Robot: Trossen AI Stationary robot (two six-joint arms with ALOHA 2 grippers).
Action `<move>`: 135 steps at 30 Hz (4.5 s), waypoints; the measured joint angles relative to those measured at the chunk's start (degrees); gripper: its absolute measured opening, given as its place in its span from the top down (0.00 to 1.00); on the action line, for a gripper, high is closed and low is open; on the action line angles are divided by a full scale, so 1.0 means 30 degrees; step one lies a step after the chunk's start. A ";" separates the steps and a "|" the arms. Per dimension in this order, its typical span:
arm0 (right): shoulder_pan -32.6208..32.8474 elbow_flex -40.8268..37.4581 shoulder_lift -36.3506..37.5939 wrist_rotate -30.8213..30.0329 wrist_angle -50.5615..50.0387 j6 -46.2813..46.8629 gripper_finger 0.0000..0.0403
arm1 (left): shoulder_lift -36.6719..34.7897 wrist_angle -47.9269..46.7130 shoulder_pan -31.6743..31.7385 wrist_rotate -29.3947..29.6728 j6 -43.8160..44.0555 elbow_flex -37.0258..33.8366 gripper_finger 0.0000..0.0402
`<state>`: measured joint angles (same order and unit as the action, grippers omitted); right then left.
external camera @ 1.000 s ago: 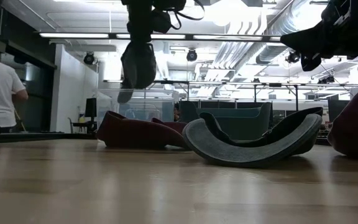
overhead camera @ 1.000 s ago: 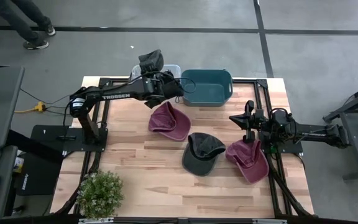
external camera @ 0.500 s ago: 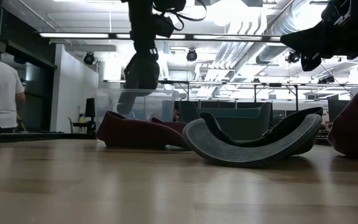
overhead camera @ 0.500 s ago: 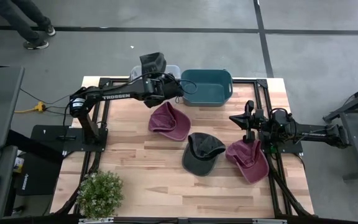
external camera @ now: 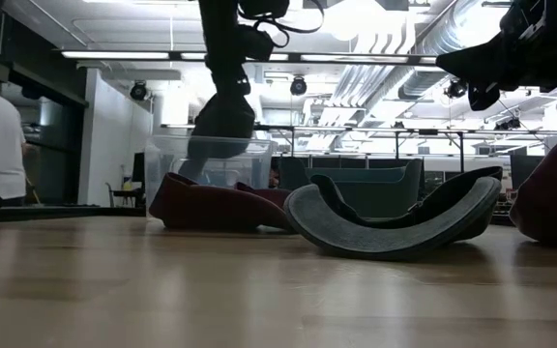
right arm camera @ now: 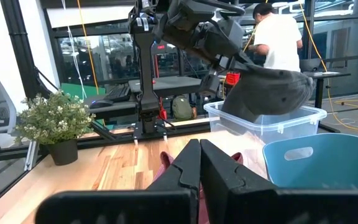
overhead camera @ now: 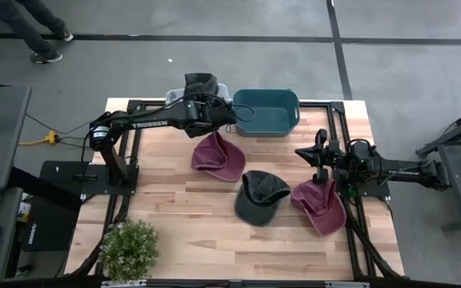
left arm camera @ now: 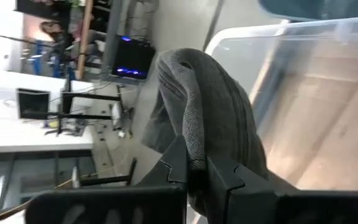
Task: Pick & Place hat
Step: Put the left black cap into the transparent bin, then put the black cap into the transparent bin
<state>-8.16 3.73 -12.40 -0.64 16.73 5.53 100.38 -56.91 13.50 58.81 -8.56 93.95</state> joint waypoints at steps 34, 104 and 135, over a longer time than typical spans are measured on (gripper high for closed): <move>0.0004 0.0002 0.0000 0.0000 0.0000 -0.0003 1.00 | 0.0000 -0.0079 -0.0001 0.0169 0.4827 0.0000 0.54; 0.0007 -0.0001 0.0007 0.0000 -0.0007 0.0003 1.00 | -0.0015 -0.1904 -0.6955 -2.1447 1.2202 0.0480 0.54; 0.0002 0.0006 0.0007 -0.0006 -0.0073 -0.0003 1.00 | -0.0007 1.2050 -0.6264 -2.0707 2.3563 -0.8342 0.54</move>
<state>-8.16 3.75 -12.38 -0.66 16.51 5.52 100.36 -20.76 -5.29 -3.31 62.13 68.93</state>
